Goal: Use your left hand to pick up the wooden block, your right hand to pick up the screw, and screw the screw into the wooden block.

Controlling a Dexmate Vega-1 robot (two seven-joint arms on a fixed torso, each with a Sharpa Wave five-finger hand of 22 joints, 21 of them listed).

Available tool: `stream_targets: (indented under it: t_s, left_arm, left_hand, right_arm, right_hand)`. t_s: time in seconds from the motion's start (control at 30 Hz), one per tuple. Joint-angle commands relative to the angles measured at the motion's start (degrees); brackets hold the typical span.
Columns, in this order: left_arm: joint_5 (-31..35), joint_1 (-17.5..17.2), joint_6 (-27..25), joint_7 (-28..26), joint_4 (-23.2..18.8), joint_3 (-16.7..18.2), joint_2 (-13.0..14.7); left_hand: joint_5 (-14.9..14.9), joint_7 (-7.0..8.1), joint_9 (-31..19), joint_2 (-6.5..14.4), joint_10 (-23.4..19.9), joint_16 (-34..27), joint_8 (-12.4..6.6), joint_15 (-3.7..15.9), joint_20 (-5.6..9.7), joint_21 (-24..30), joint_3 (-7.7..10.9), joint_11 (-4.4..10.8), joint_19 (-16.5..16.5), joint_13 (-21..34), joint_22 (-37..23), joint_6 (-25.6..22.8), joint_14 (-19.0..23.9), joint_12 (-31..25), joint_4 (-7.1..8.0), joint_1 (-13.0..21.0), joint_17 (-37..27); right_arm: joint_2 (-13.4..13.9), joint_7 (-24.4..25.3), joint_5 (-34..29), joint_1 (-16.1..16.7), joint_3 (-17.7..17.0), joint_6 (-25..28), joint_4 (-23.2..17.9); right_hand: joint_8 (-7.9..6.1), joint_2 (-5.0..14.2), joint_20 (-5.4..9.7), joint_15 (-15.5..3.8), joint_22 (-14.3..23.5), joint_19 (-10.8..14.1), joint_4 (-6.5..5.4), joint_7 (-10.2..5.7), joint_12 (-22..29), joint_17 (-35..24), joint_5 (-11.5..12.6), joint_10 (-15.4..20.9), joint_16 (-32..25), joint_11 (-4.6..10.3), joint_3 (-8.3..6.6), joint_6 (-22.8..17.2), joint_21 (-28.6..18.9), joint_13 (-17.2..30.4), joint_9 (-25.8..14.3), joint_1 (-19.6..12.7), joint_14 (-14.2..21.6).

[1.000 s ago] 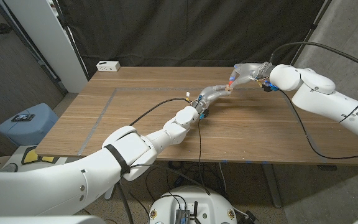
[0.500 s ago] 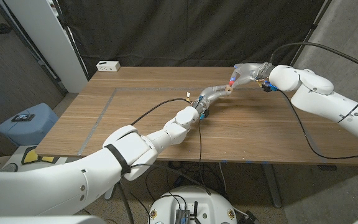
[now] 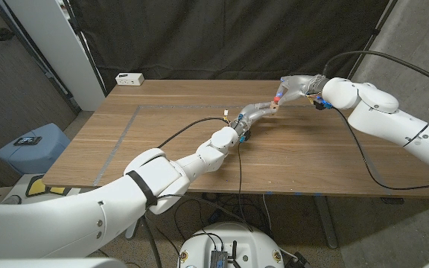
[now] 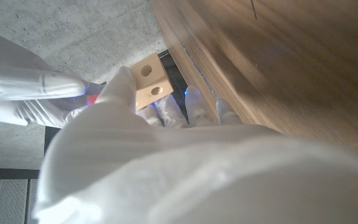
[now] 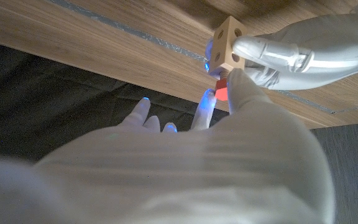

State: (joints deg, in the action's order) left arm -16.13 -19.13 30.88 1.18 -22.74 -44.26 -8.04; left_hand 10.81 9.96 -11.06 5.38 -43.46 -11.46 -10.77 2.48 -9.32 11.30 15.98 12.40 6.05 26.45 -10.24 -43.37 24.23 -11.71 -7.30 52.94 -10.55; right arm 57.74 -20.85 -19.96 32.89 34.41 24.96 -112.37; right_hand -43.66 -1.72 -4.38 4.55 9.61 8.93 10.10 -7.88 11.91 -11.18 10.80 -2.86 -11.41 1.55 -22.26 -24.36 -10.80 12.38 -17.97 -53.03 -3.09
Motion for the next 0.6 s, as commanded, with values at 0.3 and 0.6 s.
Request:
stream_targets:
  t_s: [0.3, 0.6]
  left_arm:
    - [0.0, -0.1, 0.4, 0.0, -0.2, -0.2, 0.1]
    - [0.2, -0.1, 0.6, 0.0, -0.2, -0.3, 0.1]
  left_hand:
    - [0.1, -0.24, -0.4, 0.8, 1.7, 0.1, 0.04, 1.07, -1.28, 0.3, 0.5, -0.43, 0.0, 0.4, -0.2, 2.1, -0.5, 0.0, 0.64, -1.8, -0.1]
    - [0.0, -0.05, -0.4, 0.6, 1.7, 0.0, -0.09, 1.28, -1.17, 0.3, 0.27, -0.33, 0.0, 0.5, -0.2, 2.2, -0.4, -0.2, 0.83, -2.6, -0.1]
  right_arm:
    - [-0.7, 0.7, -0.4, -0.1, 0.2, -0.3, 0.5]
    - [-0.5, 1.3, -0.4, 0.3, -0.2, -0.1, 0.2]
  right_hand:
    - [-1.1, -0.13, 0.95, -0.82, 0.1, 0.4, 0.26, 0.86, 0.5, -0.1, 0.3, 0.2, -0.4, 0.94, -0.8, -0.7, -0.2, 0.2, -0.5, -2.3, 0.2]
    - [-1.58, -0.17, 1.14, -0.99, 0.1, 0.4, 0.17, 1.21, 0.6, 0.0, 0.3, 0.6, -0.4, 1.1, -0.93, -0.8, -0.2, 0.2, -0.8, -3.1, 0.3]
